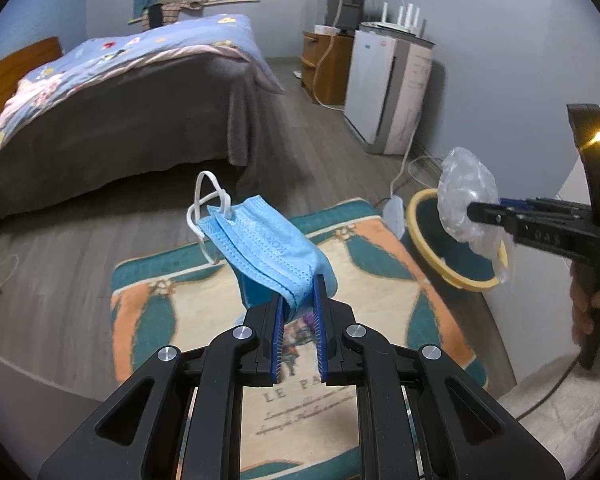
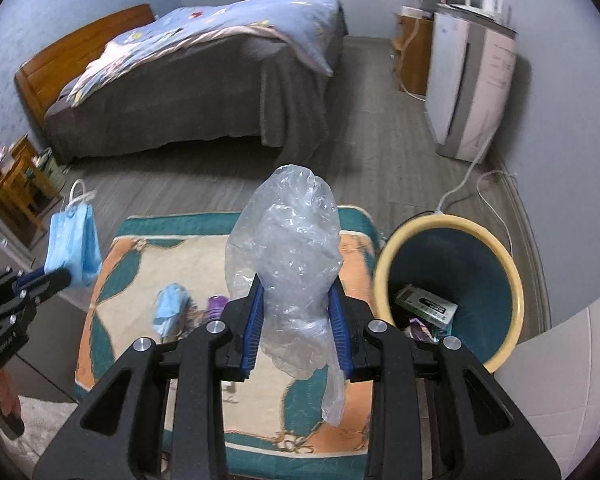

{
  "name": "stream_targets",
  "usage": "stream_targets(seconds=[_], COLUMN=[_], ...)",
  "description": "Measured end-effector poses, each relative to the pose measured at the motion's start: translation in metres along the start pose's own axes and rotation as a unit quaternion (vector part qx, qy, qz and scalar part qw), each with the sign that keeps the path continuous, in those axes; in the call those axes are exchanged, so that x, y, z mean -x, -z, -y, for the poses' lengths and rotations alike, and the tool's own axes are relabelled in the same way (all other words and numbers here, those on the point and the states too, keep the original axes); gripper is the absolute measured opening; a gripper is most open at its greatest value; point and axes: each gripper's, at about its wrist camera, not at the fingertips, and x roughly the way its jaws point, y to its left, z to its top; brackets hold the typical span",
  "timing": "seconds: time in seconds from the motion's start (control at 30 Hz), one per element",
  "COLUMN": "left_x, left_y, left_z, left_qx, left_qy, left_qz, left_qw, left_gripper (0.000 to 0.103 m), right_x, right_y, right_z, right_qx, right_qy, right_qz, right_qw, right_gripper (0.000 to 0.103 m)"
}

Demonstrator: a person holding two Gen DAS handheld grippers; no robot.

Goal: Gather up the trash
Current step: 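Carry the plastic bag toward the bin with the right tool while left holds mask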

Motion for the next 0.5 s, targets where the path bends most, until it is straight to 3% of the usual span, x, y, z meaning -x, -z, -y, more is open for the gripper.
stream_targets(seconds=[0.5], left_x=[-0.055], left_y=[-0.018], left_z=[0.083], left_qx=[-0.069], left_qy=[0.051], left_qz=[-0.037], left_qw=[0.9956], left_gripper=[0.014], right_x=[-0.006], right_y=[0.006], right_z=[0.081], right_qx=[-0.067], right_qy=[0.008], right_qz=[-0.010], right_qw=[0.998], right_gripper=[0.030])
